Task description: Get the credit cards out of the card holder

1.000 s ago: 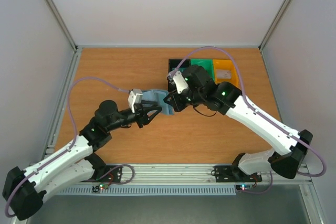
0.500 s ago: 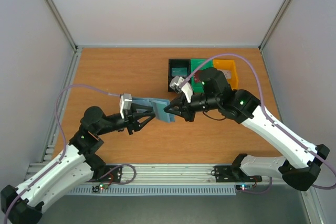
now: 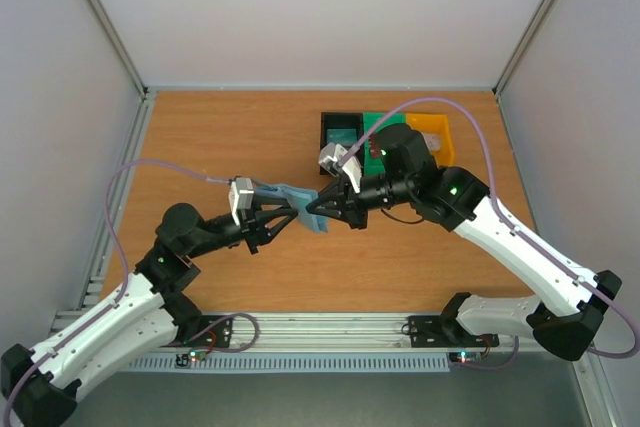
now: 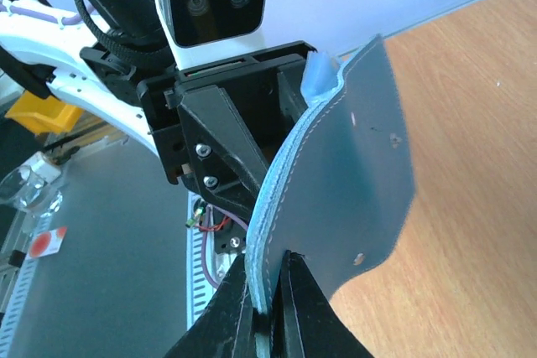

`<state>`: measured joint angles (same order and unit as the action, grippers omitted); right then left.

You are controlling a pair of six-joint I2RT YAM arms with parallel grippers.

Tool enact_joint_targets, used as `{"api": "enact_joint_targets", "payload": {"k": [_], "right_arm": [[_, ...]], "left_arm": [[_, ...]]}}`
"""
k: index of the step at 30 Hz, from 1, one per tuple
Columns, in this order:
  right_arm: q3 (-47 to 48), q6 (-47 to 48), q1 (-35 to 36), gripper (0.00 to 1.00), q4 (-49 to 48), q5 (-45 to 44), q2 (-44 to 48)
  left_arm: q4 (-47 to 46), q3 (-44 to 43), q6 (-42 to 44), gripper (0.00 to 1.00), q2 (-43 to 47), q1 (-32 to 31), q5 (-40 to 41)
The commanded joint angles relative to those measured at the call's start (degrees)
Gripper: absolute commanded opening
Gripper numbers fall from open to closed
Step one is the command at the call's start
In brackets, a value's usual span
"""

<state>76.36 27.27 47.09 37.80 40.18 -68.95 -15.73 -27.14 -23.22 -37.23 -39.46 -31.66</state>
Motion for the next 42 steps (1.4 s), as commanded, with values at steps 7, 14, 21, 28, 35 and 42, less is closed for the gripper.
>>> {"api": "enact_joint_targets", "payload": {"k": [7,14,21,28,35,42], "right_arm": [[-4.35,-1.43,-7.92,0.01,-6.77,5.11,-0.54],[-2.85,-0.7,-8.26,0.01,-5.95,4.12,-2.15],[-2.84,-1.03,-9.84,0.01,-5.07,4.44,-1.27],[-1.67,0.49,-11.81,0.01,3.16,6.84,2.09],[-1.2,1.06,-11.68,0.01,3.29,14.82,3.56],[-0.33,4.81,-11.72,0.01,6.27,17.57,3.6]], "left_arm": [[-7.41,-1.52,7.3,0.17,1.76,-2.51,-5.84],[-9.92,-2.67,7.28,0.15,-1.14,-2.63,-8.08],[-6.74,-3.32,7.77,0.24,-0.12,-2.46,-7.25],[7.64,-0.36,-0.74,0.75,4.7,6.23,11.07],[8.29,0.93,-0.52,0.99,1.81,7.17,9.86],[4.18,2.93,-1.55,0.99,2.28,7.47,2.4]]}}
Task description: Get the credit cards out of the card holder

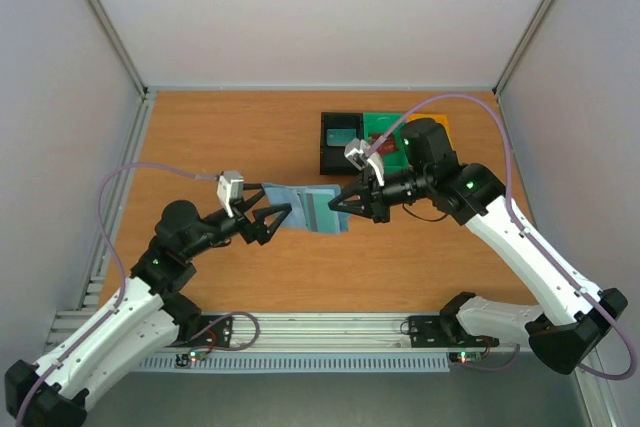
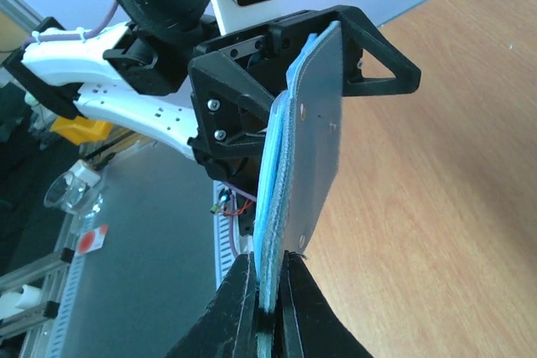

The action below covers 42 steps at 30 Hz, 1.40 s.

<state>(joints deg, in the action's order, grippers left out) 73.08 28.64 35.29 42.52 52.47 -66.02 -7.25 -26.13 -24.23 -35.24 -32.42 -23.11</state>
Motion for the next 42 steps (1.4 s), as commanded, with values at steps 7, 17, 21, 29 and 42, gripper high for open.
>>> {"api": "enact_joint_targets", "payload": {"k": [7,17,21,29,42], "right_arm": [[3.71,6.14,0.0,0.01,4.03,5.49,-0.64],[1.85,-0.22,-3.5,0.53,0.77,-10.93,3.25],[1.7,-2.91,-4.7,0.61,1.65,-16.0,7.32],[-4.21,-17.02,1.02,0.52,-11.7,-4.52,4.88],[-5.83,-22.87,1.08,0.69,-22.13,-6.53,-6.03]], "left_arm": [[-14.18,2.3,2.93,0.73,0.28,0.44,-23.94],[-4.25,1.86,-3.63,0.0,1.86,0.44,-5.71],[1.04,1.22,-1.05,0.0,1.89,0.45,2.09],[3.81,0.52,5.84,0.0,1.59,0.44,6.26],[-1.45,1.94,0.7,0.0,1.48,0.5,1.66]]}}
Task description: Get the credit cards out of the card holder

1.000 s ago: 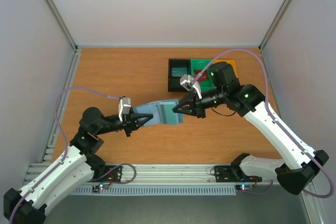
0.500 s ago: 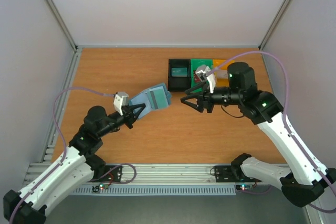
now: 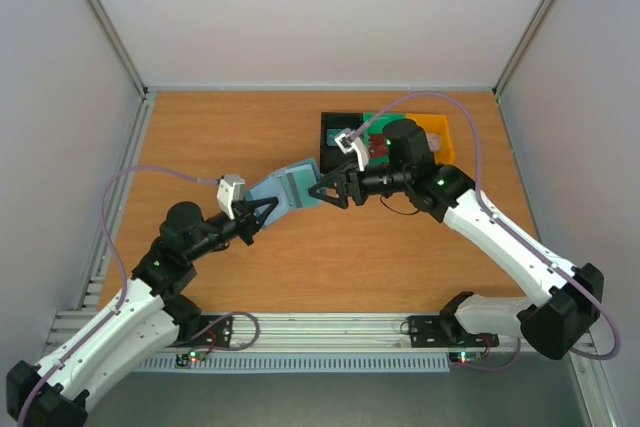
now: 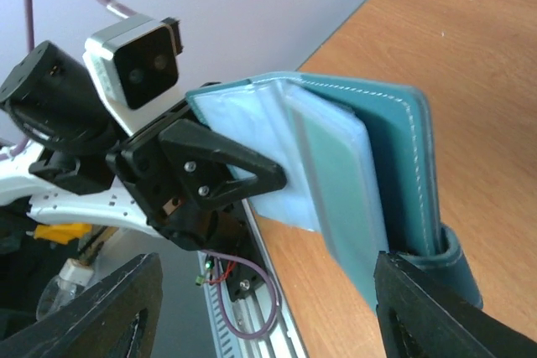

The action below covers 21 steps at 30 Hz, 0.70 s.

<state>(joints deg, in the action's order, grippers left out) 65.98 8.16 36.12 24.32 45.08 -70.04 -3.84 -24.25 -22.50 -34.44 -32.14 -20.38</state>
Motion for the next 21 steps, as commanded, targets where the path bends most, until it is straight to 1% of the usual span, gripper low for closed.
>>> {"api": "enact_joint_targets", "payload": {"k": [1,7,9,11,14,15,18,21], "right_arm": [[1.22,-2.46,0.27,0.68,-3.99,0.62,-2.62],[-0.25,-4.01,0.5,0.6,-6.8,3.36,-3.52],[-0.4,-4.05,0.9,0.55,-7.0,4.19,-3.57],[-0.28,-3.5,1.92,0.49,-6.71,5.34,-3.46],[0.97,-1.7,3.83,0.47,-4.09,6.34,-3.94],[1.81,-0.71,4.58,0.46,-2.75,5.78,-4.03],[2.39,0.36,5.76,0.4,-0.85,3.06,-3.89],[2.7,0.8,5.76,0.34,0.84,-2.35,-3.49]], "left_arm": [[-5.21,0.08,-1.05,0.0,0.62,0.21,-1.23],[-5.41,0.12,-1.05,0.0,0.47,0.19,-1.28],[-5.51,0.32,-1.14,0.0,0.37,0.17,-1.35],[-5.42,0.34,-1.22,0.0,0.15,0.2,-1.11],[-5.11,0.34,-1.08,0.0,0.12,0.23,-0.85],[-4.98,0.34,-1.06,0.0,0.14,0.17,-0.81],[-4.95,0.34,-1.12,0.0,0.12,0.17,-0.78],[-4.9,0.31,-1.23,0.0,0.19,0.2,-0.95]]}}
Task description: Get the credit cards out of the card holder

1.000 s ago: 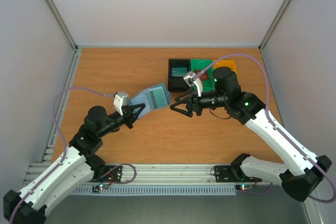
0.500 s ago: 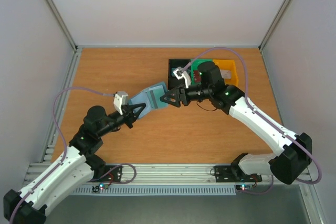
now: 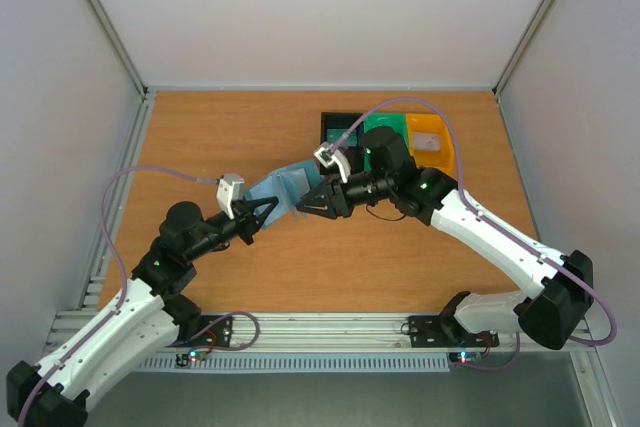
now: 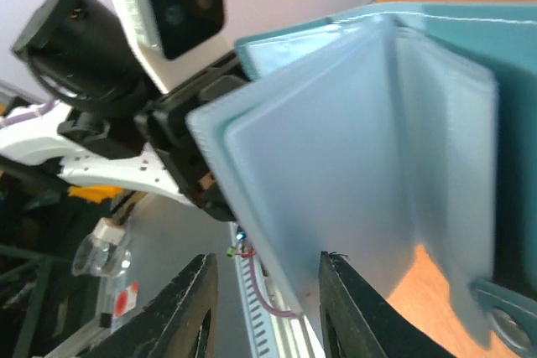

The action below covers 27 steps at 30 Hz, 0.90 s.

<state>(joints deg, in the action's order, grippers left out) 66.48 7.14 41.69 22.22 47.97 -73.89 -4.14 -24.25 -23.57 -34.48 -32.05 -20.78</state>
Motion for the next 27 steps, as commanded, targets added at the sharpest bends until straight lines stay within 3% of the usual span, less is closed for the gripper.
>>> {"api": "enact_joint_targets", "payload": {"k": [1,8,14,18,20,25,27], "right_arm": [[2.25,1.86,0.23,0.31,3.37,-7.61,0.52],[3.32,1.96,1.2,0.27,5.83,-20.85,0.66],[5.87,5.17,3.01,0.4,13.08,-33.35,3.64],[7.09,9.1,2.98,0.39,17.25,-38.61,9.44],[8.03,11.56,3.12,0.36,18.03,-33.58,10.97],[8.9,16.97,6.47,0.39,16.66,-1.23,7.89],[7.78,15.14,7.16,0.39,11.58,5.3,5.84]], "left_arm": [[-4.57,0.22,-0.16,0.0,0.34,0.12,-0.58],[-4.64,0.0,-0.46,0.0,0.28,0.14,-0.84],[-4.55,0.17,-1.15,0.0,0.52,0.14,-0.19],[-5.29,0.7,-1.18,0.0,0.73,0.13,-1.94],[-7.75,1.36,-1.21,0.0,0.51,0.12,-3.95],[-11.22,1.12,-2.46,0.0,-0.16,0.12,-8.89],[-11.61,0.51,-2.36,0.0,-0.42,0.07,-10.63]]}}
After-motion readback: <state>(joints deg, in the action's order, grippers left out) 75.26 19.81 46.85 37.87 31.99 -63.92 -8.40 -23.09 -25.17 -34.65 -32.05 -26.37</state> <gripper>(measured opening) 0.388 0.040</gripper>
